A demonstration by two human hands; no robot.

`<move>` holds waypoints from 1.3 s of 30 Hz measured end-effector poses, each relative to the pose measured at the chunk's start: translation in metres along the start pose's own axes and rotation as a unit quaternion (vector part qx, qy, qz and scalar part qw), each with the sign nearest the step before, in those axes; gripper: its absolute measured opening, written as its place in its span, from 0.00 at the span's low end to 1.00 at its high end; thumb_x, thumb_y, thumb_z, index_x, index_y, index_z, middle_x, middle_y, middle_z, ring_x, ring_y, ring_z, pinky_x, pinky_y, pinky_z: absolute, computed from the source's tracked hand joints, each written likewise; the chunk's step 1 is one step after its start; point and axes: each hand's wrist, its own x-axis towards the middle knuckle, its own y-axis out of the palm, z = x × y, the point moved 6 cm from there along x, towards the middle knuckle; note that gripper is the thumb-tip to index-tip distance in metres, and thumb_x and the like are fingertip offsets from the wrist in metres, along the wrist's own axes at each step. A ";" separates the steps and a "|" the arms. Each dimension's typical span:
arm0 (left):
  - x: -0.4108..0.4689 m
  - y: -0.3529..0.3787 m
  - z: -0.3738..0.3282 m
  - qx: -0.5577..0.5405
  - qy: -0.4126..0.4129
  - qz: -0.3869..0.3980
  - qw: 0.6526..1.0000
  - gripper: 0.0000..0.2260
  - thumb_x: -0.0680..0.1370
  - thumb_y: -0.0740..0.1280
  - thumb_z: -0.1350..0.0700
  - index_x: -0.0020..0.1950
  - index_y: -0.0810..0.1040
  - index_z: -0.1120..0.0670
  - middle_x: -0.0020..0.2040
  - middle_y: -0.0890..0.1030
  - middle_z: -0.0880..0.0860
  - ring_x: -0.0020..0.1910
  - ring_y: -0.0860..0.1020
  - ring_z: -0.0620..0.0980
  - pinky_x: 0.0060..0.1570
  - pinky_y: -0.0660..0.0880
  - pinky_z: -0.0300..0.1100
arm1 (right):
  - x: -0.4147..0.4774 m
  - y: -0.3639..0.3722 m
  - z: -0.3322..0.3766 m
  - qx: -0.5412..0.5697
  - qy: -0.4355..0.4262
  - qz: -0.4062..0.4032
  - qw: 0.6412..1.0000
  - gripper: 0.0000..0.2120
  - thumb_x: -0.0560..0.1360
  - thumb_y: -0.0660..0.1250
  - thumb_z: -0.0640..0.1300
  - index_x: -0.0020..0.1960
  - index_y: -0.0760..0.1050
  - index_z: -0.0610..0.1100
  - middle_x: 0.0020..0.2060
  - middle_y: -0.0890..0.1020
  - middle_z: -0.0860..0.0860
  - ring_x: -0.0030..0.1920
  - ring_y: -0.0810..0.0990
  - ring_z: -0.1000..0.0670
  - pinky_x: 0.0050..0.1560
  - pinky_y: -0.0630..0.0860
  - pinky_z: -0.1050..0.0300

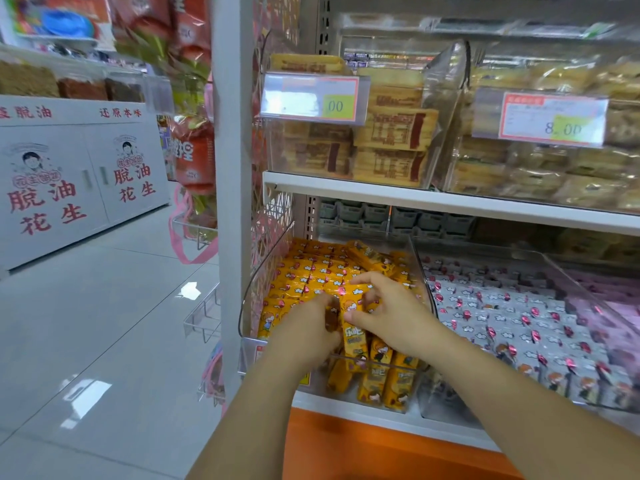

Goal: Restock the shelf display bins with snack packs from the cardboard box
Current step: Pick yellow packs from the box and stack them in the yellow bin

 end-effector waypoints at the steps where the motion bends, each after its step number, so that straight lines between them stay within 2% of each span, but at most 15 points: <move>1: 0.000 -0.001 -0.001 -0.016 0.000 0.009 1.000 0.18 0.75 0.66 0.59 0.65 0.73 0.50 0.47 0.78 0.47 0.44 0.76 0.47 0.39 0.72 0.37 | 0.000 -0.004 0.002 0.002 -0.010 -0.010 1.000 0.22 0.74 0.70 0.50 0.65 0.67 0.56 0.44 0.72 0.57 0.33 0.75 0.50 0.36 0.75 0.57; 4: -0.001 -0.012 -0.004 -0.156 -0.019 0.043 0.987 0.18 0.76 0.66 0.63 0.63 0.71 0.49 0.44 0.75 0.44 0.38 0.75 0.42 0.33 0.70 0.33 | 0.001 -0.016 0.006 0.088 -0.035 -0.030 0.995 0.16 0.75 0.69 0.48 0.59 0.68 0.57 0.49 0.78 0.55 0.36 0.78 0.45 0.38 0.76 0.55; 7: -0.005 -0.026 -0.004 -0.274 -0.028 0.043 0.960 0.23 0.75 0.68 0.63 0.66 0.68 0.48 0.50 0.76 0.46 0.41 0.78 0.41 0.34 0.73 0.30 | 0.005 -0.009 0.008 0.072 -0.051 -0.014 0.996 0.15 0.74 0.70 0.48 0.56 0.68 0.57 0.55 0.77 0.55 0.43 0.82 0.49 0.45 0.77 0.56; 9: -0.007 -0.028 -0.002 -0.225 -0.016 0.030 0.974 0.23 0.74 0.72 0.58 0.66 0.69 0.47 0.53 0.77 0.47 0.45 0.79 0.44 0.41 0.76 0.34 | 0.004 0.001 0.010 0.031 -0.053 0.008 0.998 0.15 0.74 0.71 0.48 0.57 0.69 0.56 0.54 0.74 0.55 0.47 0.82 0.53 0.50 0.76 0.57; 11: -0.008 -0.020 0.001 -0.096 -0.005 0.025 0.995 0.23 0.73 0.73 0.53 0.66 0.71 0.49 0.52 0.77 0.47 0.44 0.76 0.46 0.46 0.76 0.41 | 0.004 0.009 0.008 0.023 -0.052 0.033 0.998 0.17 0.73 0.72 0.47 0.58 0.72 0.54 0.55 0.76 0.54 0.47 0.82 0.54 0.51 0.77 0.58; 13: -0.008 -0.015 0.006 0.000 -0.011 0.016 1.000 0.21 0.74 0.72 0.52 0.66 0.72 0.51 0.52 0.77 0.49 0.44 0.72 0.46 0.45 0.71 0.38 | 0.001 0.009 0.006 0.020 -0.049 0.051 0.997 0.18 0.72 0.73 0.47 0.61 0.73 0.52 0.55 0.77 0.54 0.49 0.81 0.55 0.53 0.78 0.58; 15: -0.008 -0.017 0.011 0.026 -0.021 0.007 0.999 0.20 0.75 0.72 0.52 0.64 0.73 0.51 0.52 0.77 0.50 0.45 0.71 0.46 0.44 0.69 0.38 | -0.001 0.003 0.003 -0.069 -0.056 0.046 0.995 0.18 0.73 0.71 0.48 0.62 0.73 0.53 0.55 0.79 0.56 0.53 0.77 0.56 0.56 0.74 0.60; 18: -0.007 -0.024 0.012 0.024 -0.031 -0.001 0.999 0.16 0.76 0.70 0.52 0.62 0.73 0.51 0.49 0.75 0.47 0.46 0.74 0.47 0.46 0.71 0.40 | 0.000 -0.005 0.001 -0.276 -0.069 0.035 0.958 0.16 0.74 0.66 0.49 0.62 0.74 0.55 0.54 0.79 0.57 0.60 0.69 0.52 0.64 0.64 0.52; 20: -0.007 -0.025 0.010 0.031 -0.027 -0.001 0.999 0.14 0.76 0.70 0.52 0.60 0.73 0.51 0.50 0.77 0.47 0.47 0.74 0.47 0.47 0.72 0.41 | 0.001 -0.003 0.000 -0.321 -0.061 0.053 0.944 0.15 0.74 0.65 0.50 0.61 0.74 0.54 0.53 0.79 0.55 0.60 0.67 0.50 0.64 0.62 0.50; 23: -0.009 -0.023 0.011 0.050 -0.030 0.015 0.998 0.14 0.76 0.70 0.52 0.59 0.72 0.51 0.50 0.76 0.47 0.47 0.72 0.47 0.45 0.69 0.40 | 0.002 0.005 0.007 -0.268 -0.067 0.064 0.959 0.15 0.74 0.66 0.45 0.60 0.75 0.54 0.48 0.80 0.58 0.59 0.67 0.52 0.60 0.64 0.53; 26: -0.009 -0.023 0.016 0.075 -0.036 0.018 0.996 0.10 0.76 0.70 0.52 0.53 0.71 0.50 0.49 0.78 0.48 0.46 0.75 0.48 0.44 0.71 0.41 | 0.006 0.019 0.013 -0.197 -0.086 0.095 0.972 0.16 0.73 0.66 0.39 0.59 0.77 0.51 0.47 0.82 0.57 0.55 0.74 0.53 0.61 0.71 0.53; 29: -0.010 -0.028 0.020 0.076 -0.044 0.004 0.996 0.10 0.76 0.70 0.53 0.53 0.70 0.51 0.47 0.76 0.49 0.46 0.73 0.49 0.44 0.70 0.40 | 0.009 0.024 0.015 -0.166 -0.097 0.116 0.974 0.19 0.74 0.64 0.33 0.61 0.78 0.47 0.46 0.81 0.54 0.47 0.77 0.56 0.50 0.74 0.60; 30: -0.011 -0.029 0.021 0.070 -0.047 0.004 0.996 0.10 0.76 0.70 0.53 0.53 0.70 0.51 0.45 0.75 0.48 0.45 0.73 0.49 0.43 0.69 0.40 | 0.010 0.026 0.015 -0.170 -0.103 0.124 0.972 0.19 0.74 0.64 0.33 0.62 0.77 0.47 0.47 0.80 0.53 0.47 0.76 0.55 0.49 0.73 0.61; 34: -0.013 -0.030 0.023 0.053 -0.043 0.000 0.998 0.11 0.77 0.69 0.55 0.57 0.73 0.53 0.46 0.77 0.48 0.45 0.75 0.49 0.39 0.68 0.37 | 0.011 0.031 0.018 -0.208 -0.131 0.149 0.958 0.15 0.73 0.71 0.44 0.59 0.77 0.50 0.54 0.76 0.53 0.55 0.73 0.52 0.56 0.73 0.54; 39: -0.012 -0.029 0.024 0.046 -0.041 0.004 0.998 0.09 0.76 0.69 0.53 0.48 0.70 0.49 0.41 0.75 0.46 0.42 0.74 0.48 0.35 0.66 0.36 | 0.012 0.021 0.019 -0.195 -0.118 0.148 0.962 0.06 0.73 0.71 0.47 0.47 0.76 0.53 0.44 0.80 0.56 0.46 0.76 0.56 0.55 0.68 0.56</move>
